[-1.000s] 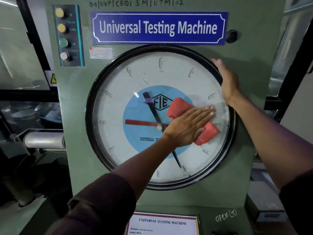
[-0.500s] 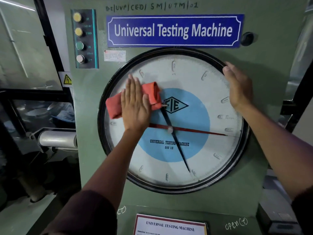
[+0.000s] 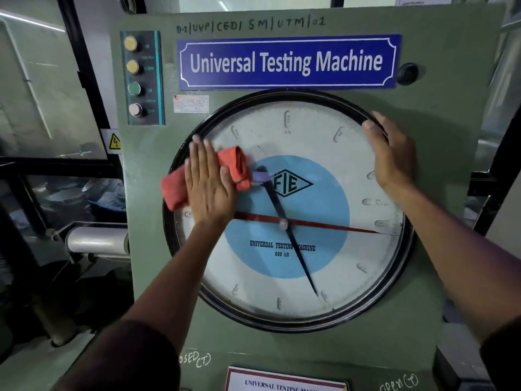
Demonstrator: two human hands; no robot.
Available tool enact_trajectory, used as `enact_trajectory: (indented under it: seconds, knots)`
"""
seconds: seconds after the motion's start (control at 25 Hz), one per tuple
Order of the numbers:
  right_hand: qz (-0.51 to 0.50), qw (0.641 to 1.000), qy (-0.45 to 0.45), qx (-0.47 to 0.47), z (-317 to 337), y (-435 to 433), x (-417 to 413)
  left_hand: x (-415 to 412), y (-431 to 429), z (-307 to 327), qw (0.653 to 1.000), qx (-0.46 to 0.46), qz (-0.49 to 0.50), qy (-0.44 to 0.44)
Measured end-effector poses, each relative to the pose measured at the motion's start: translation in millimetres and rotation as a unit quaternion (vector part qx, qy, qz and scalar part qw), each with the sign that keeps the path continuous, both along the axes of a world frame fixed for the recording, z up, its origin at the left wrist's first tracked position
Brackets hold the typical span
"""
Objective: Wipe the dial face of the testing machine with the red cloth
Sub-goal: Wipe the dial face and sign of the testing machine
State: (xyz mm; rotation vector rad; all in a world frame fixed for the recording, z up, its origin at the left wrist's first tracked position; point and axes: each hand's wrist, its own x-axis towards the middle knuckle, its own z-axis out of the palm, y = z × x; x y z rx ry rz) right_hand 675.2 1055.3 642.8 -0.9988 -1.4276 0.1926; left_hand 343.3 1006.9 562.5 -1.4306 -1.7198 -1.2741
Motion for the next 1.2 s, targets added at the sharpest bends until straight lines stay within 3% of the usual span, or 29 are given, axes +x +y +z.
enact_trajectory:
  seconds: [0.12,0.24,0.36,0.44,0.52,0.6,0.64,0.72,0.8,0.84,0.92,1.0,1.04,1.12,1.2]
  knots:
    - [-0.003,1.000,0.010,0.009,-1.9,2.2,-0.7,25.1,22.5,57.6,0.998,0.023,-0.019,0.049]
    - [-0.001,1.000,0.018,0.022,-2.5,4.2,-0.8,72.4,25.6,76.5,0.993,0.021,-0.059,0.100]
    - [0.006,1.000,0.016,0.024,-1.4,1.3,1.5,79.3,23.2,60.2,0.953,-0.012,-0.117,0.278]
    - [0.015,1.000,0.015,0.021,0.3,-0.6,2.2,61.4,24.2,72.1,0.930,-0.008,-0.126,0.346]
    - [0.020,1.000,0.010,0.021,-2.2,0.8,3.5,59.6,27.9,79.3,0.950,0.011,-0.108,0.292]
    - [0.017,1.000,0.003,0.021,-4.3,4.4,5.9,74.2,21.7,65.8,0.979,0.005,-0.100,0.177]
    - [0.013,1.000,0.001,0.022,-4.8,5.3,5.9,80.4,15.4,49.7,0.978,-0.008,-0.112,0.176]
    - [0.010,1.000,-0.003,0.027,-4.1,3.8,4.6,73.0,6.0,14.9,0.947,-0.042,-0.138,0.288]
    - [0.006,1.000,-0.006,0.025,-4.7,1.8,3.9,46.0,10.8,30.6,0.919,-0.035,-0.138,0.368]
    - [0.004,1.000,-0.007,0.025,-5.9,1.5,3.1,38.2,15.9,48.9,0.929,-0.022,-0.120,0.348]
    - [-0.001,1.000,-0.002,0.026,-7.3,2.0,1.4,33.1,25.3,79.2,0.970,-0.002,-0.074,0.230]
    - [-0.006,1.000,-0.004,0.027,-5.9,1.3,-1.0,48.4,19.8,69.4,0.986,0.002,-0.062,0.157]
    - [-0.008,1.000,-0.004,0.026,-4.7,0.1,-1.8,58.6,13.6,51.5,0.982,-0.016,-0.073,0.174]
    - [-0.008,1.000,-0.002,0.027,-3.4,-3.9,-3.9,58.5,0.2,15.2,0.946,-0.055,-0.125,0.294]
    - [-0.006,1.000,0.004,0.028,-1.7,-7.7,-3.8,39.6,5.6,33.6,0.903,-0.060,-0.148,0.399]
